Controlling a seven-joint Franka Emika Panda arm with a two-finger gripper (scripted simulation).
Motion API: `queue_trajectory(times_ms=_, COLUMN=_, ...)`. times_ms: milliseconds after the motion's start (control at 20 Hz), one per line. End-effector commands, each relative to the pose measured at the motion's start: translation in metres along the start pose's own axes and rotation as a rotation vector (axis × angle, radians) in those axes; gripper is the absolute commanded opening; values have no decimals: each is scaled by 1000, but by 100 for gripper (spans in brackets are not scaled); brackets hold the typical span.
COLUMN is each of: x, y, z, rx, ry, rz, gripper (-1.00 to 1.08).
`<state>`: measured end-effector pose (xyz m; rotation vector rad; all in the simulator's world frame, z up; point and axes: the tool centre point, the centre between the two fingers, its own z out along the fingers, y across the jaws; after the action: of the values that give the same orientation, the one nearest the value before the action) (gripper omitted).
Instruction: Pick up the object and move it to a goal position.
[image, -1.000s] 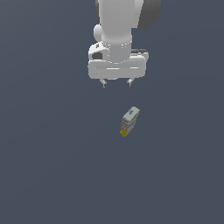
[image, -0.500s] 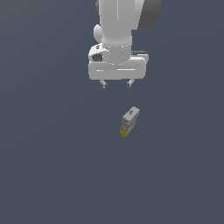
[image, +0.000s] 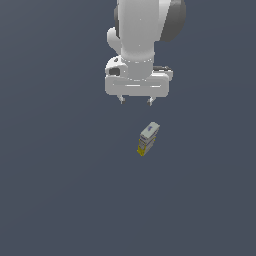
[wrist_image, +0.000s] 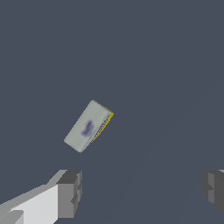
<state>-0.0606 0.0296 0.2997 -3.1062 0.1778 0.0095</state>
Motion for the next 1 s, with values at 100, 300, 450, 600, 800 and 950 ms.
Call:
queue_trajectory(times_ms=100, x=4, y=-8, z=12, rx=-5, ry=1, rz=77, gripper=100)
queue_trajectory(times_ms=300, x=7, y=-16, z=26, rx=-9, ry=2, rz=160, gripper=100)
queue_trajectory(times_ms=450, x=10, y=-22, z=36, rx=-13, ry=4, rz=223, gripper=100)
queue_trajectory(times_ms=600, x=12, y=-29, z=46, rx=-16, ry=5, rz=285, gripper=100)
queue_trajectory(times_ms=800, x=14, y=-37, z=60, rx=-19, ry=8, rz=368, gripper=100)
queue_trajectory(times_ms=950, x=15, y=-44, z=70, rx=-22, ry=10, rz=429, gripper=100)
